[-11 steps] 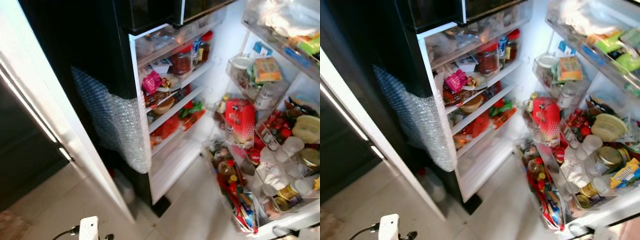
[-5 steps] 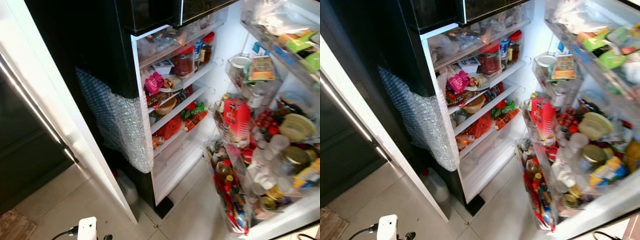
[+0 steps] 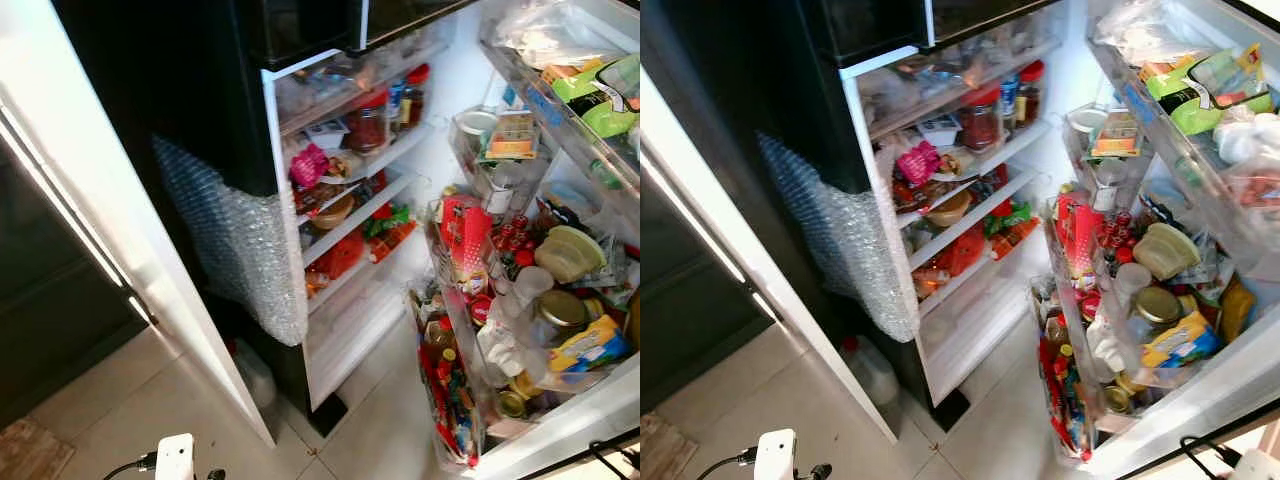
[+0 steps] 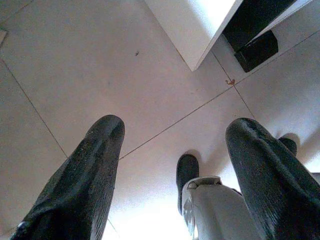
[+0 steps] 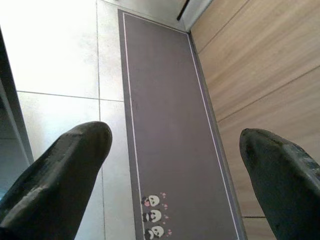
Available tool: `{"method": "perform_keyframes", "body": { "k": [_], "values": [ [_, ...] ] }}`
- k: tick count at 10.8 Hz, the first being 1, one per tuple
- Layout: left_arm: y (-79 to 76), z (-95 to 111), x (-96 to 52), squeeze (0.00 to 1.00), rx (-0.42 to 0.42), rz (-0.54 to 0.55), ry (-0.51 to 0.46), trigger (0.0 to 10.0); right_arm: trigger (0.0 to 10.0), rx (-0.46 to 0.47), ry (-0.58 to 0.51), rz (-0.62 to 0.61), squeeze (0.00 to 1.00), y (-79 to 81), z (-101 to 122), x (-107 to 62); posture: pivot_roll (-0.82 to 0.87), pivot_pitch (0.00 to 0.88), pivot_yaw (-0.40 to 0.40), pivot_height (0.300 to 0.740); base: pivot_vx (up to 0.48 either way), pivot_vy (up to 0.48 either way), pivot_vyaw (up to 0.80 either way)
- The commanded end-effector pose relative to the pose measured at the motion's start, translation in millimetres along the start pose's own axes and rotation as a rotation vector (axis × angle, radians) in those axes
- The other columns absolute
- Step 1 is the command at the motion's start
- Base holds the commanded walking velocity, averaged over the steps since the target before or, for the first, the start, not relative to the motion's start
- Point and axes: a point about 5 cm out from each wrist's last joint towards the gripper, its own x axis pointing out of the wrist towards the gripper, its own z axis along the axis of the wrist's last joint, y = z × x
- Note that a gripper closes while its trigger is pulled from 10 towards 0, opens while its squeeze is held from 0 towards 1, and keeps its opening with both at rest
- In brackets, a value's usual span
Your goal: Restocking fridge
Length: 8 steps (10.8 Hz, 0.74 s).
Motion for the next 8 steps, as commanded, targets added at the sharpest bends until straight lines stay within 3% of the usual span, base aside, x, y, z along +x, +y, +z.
{"method": "perform_keyframes", "body": {
  "k": [1,3,5,7,8],
  "values": [
    [2.7,-5.6,-1.2,0.00,0.025,-0.003,0.023,10.0,10.0,0.011,0.004,0.012,0.00,1.3,-2.5,-1.6,-0.11,0.034,0.042,0.740,0.000,0.000,0.00],
    [2.6,-5.3,-1.2,0.00,0.028,-0.006,0.021,10.0,10.0,0.018,-0.001,0.062,0.00,5.9,-2.9,-3.0,-0.10,0.039,0.042,0.740,0.000,0.000,0.00],
    [2.5,-4.5,-1.0,0.00,0.035,-0.013,0.020,10.0,10.0,0.014,-0.013,0.199,0.00,22.9,-2.7,-9.0,-0.11,0.045,0.042,0.740,0.000,0.000,0.00],
    [1.0,-3.5,-0.9,0.00,0.030,-0.035,0.015,10.0,10.0,0.044,0.026,0.441,0.00,51.7,-11.0,-24.5,-0.10,0.048,0.041,0.740,0.000,0.000,0.00],
    [1.0,-3.3,-0.8,0.00,0.030,-0.035,0.014,10.0,10.0,0.050,0.037,0.502,0.00,58.4,-13.3,-29.0,-0.10,0.049,0.040,0.740,0.000,0.000,0.00]
  ]
}}
